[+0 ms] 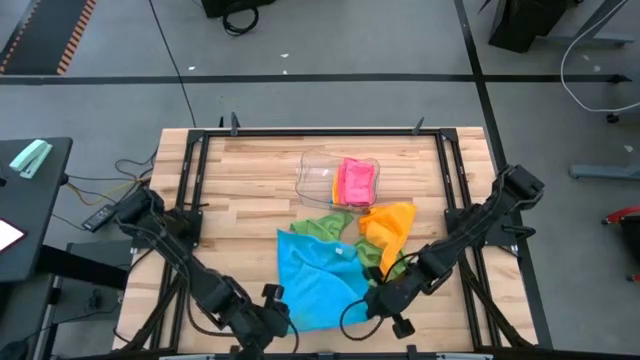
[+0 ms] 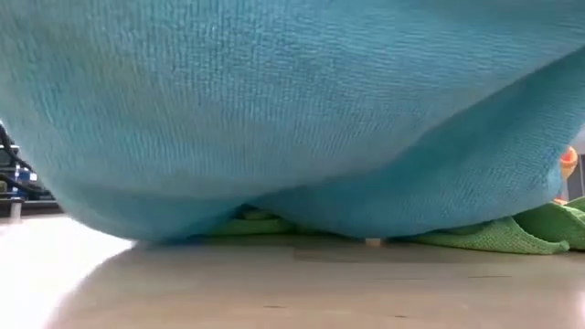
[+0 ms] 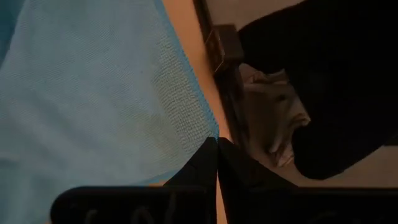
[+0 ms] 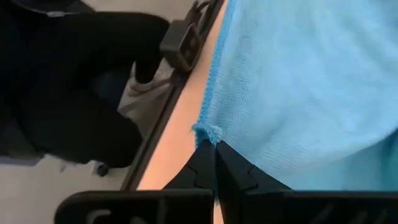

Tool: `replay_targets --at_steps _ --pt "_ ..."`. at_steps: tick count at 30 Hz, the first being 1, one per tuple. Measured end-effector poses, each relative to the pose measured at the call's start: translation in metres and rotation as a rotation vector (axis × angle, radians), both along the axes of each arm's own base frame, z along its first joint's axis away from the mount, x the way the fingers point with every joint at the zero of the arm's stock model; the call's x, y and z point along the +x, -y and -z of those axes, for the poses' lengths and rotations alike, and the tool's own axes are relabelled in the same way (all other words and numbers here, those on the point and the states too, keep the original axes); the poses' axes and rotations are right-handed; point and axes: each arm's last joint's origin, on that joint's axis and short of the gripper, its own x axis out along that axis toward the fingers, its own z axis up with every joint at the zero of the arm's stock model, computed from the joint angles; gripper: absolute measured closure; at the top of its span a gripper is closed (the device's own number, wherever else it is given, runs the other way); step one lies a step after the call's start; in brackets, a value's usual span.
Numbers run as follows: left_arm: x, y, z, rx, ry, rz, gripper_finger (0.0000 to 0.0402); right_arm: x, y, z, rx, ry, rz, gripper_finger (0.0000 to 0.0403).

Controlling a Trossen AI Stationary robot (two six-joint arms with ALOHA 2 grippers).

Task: Fold microfiber towels
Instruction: Fold the blue microfiber cloth

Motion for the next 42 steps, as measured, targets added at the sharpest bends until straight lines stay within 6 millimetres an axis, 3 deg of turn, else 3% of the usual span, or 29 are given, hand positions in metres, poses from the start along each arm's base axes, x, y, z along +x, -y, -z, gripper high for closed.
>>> replay_targets --at_steps 6,15,21,25,32,37,42 --pt "0.006 -0.03 0.007 0.154 -0.089 -0.101 0.0396 0.008 0.037 -0.015 -0.101 0.05 0.18 0.0397" --pt "0.009 -0.077 0.014 0.445 -0.197 -0.284 0.0387 0.024 0.094 -0.006 -0.238 -0.047 0.394 0.0397" --pt "0.016 -0.109 0.035 0.507 -0.277 -0.339 0.0396 0.032 0.117 -0.006 -0.245 -0.05 0.458 0.0397" --pt "0.018 -0.131 0.049 0.552 -0.331 -0.379 0.0381 0.034 0.128 -0.006 -0.259 -0.059 0.48 0.0397" --pt "0.024 -0.153 0.063 0.58 -0.345 -0.347 0.0386 0.037 0.142 -0.006 -0.298 -0.06 0.473 0.0394" --pt "0.027 -0.165 0.068 0.589 -0.348 -0.355 0.0376 0.038 0.154 -0.005 -0.32 -0.075 0.487 0.0344" --pt "0.026 -0.166 0.068 0.594 -0.353 -0.355 0.0302 0.035 0.161 -0.003 -0.322 -0.122 0.486 0.0267"
